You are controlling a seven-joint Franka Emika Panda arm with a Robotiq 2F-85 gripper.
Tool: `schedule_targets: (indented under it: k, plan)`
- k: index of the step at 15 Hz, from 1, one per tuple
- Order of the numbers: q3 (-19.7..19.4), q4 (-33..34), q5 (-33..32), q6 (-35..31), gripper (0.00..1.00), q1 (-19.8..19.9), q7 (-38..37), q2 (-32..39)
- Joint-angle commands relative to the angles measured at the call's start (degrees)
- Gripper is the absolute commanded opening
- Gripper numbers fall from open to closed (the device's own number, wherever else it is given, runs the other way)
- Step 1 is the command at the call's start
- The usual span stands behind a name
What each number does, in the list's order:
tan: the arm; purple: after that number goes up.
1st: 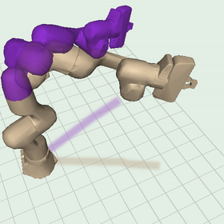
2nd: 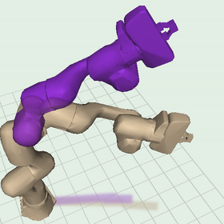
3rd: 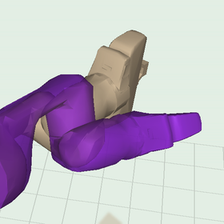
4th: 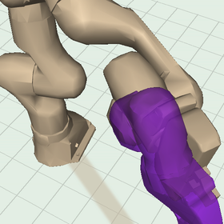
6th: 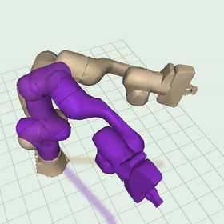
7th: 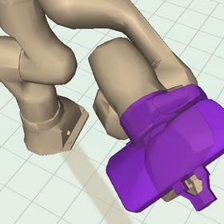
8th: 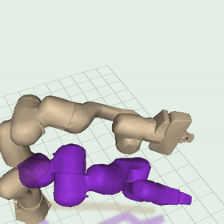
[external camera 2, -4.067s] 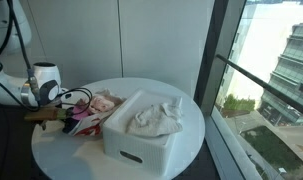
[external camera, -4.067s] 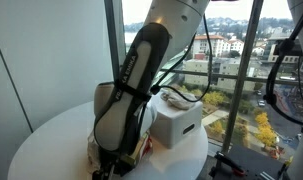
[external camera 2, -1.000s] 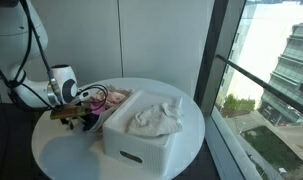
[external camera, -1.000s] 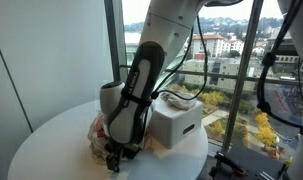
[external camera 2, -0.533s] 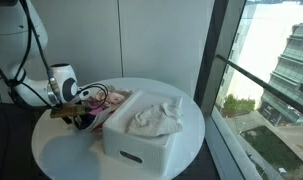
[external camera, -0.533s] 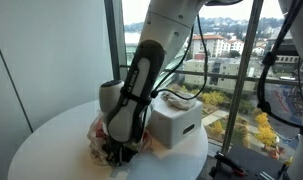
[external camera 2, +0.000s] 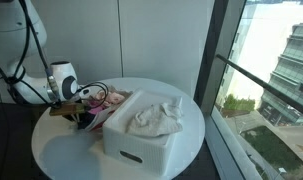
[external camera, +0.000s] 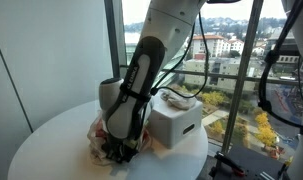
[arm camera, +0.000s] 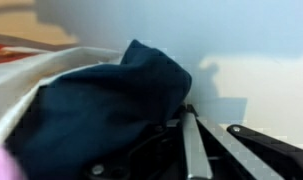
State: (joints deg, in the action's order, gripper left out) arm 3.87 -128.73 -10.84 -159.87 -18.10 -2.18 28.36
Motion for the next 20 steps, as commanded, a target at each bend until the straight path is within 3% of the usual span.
schedule_targets:
  k: [1,5,10,14,17,20]
  plan:
    - [2.0,-2.8,2.7,2.0,0.01,2.0,-0.9,-5.9]
    - [6.4,-4.0,10.1,7.4,0.01,5.9,0.6,-12.0]
    - [6.5,-6.6,13.0,6.9,0.00,6.4,-1.6,-21.1]
    - [5.0,-9.5,4.0,8.3,0.00,4.9,-9.4,-29.8]
    - [6.5,-10.6,-3.6,10.6,0.00,5.9,-15.6,-35.2]
    - [7.9,-10.3,-3.0,14.3,0.00,6.5,-16.4,-34.3]
